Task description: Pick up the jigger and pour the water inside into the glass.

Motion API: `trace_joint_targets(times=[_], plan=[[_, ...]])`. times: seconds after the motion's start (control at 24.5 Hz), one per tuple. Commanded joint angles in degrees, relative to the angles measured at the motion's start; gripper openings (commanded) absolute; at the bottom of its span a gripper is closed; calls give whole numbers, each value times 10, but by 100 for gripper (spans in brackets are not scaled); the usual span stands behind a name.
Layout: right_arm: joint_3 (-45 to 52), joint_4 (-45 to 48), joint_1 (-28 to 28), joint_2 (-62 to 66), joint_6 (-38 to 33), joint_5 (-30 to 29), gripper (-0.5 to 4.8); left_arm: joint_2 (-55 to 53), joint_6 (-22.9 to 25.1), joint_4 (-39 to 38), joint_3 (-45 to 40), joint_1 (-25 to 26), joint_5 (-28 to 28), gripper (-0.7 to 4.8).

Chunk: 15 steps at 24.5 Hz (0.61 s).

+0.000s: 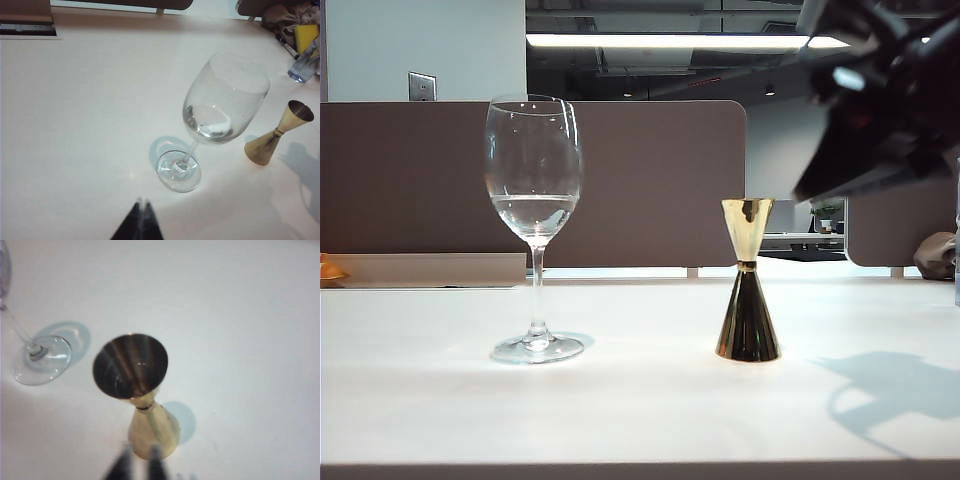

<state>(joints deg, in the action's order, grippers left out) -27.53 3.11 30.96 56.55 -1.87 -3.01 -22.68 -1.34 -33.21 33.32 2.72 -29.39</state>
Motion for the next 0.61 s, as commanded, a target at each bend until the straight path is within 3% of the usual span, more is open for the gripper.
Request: trace_joint_targets(times=[0.04,0.61], plan=[[8,-7,0,-49,6,6,-5,0,-2,7,1,1,-2,-6],[140,76,-1,-246,35,51,-6,0,-2,7,1,1,-2,-6]])
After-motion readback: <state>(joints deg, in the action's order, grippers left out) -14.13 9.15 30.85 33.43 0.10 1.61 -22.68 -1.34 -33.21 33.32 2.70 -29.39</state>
